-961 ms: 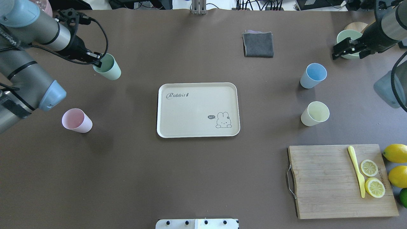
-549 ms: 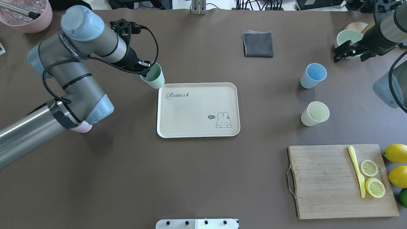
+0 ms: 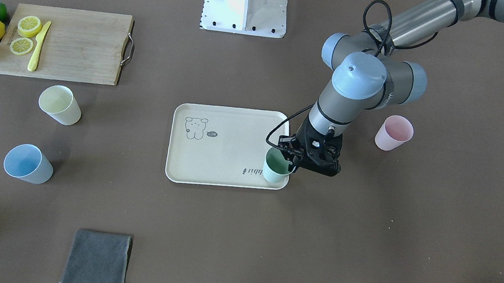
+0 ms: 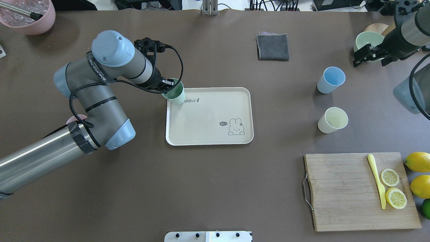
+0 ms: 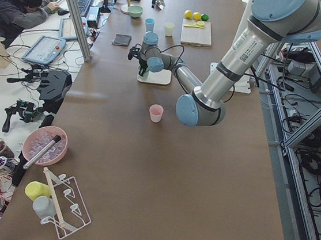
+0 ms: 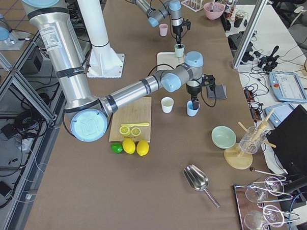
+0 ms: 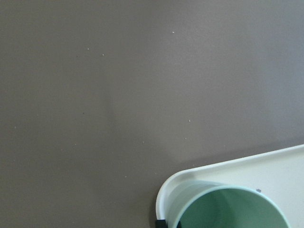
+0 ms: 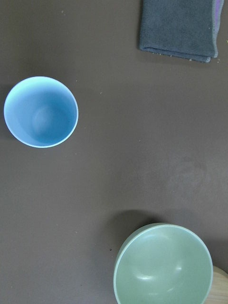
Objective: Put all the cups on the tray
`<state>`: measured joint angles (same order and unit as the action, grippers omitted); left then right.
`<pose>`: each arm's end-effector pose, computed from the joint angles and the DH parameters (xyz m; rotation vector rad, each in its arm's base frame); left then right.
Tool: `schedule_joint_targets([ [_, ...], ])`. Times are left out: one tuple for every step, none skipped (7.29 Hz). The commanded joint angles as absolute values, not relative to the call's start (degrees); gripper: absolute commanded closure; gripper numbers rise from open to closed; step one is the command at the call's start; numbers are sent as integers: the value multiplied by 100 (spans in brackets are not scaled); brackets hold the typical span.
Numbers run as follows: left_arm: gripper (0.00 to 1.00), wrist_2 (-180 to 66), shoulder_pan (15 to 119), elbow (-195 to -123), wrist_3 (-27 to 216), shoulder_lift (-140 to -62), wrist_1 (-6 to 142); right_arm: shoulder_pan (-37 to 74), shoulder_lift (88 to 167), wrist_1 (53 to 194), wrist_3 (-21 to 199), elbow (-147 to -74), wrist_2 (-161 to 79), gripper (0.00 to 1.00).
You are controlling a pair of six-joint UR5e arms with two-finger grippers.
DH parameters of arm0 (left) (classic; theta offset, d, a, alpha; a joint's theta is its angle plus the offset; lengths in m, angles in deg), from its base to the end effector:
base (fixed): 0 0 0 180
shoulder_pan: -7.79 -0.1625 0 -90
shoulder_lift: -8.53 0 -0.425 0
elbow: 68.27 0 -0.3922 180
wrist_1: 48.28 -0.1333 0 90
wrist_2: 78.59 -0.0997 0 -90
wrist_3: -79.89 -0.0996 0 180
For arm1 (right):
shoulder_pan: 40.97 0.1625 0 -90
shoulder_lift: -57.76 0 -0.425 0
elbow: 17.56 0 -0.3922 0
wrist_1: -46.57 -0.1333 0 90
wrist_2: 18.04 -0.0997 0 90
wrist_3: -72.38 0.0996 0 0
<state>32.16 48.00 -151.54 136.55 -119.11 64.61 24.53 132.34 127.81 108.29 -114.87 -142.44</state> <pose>0.4943 -0.5462 0.2721 0.2871 0.9431 0.0600 -0.1798 -0.5804 0.4387 0.1660 -0.7727 0.0237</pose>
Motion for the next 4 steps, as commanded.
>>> schedule_joint_targets([
  [2,3084,4795,-15289,13561,-11909,6484,2416,13185,12448,10841,-11214,-14249,1],
  [1,3310,5082,-15491,13474,-11909,6310,2390,13107,12392,10833,-10969,-14249,3],
  [1,3912,5564,-15884,12882,-11839,5760,2390,12975,12392,10876,-10793,-14249,5],
  [1,4197,5969,-16393,12223,-11578,5171,2372,12930,12392,10894,-10713,-14258,7],
])
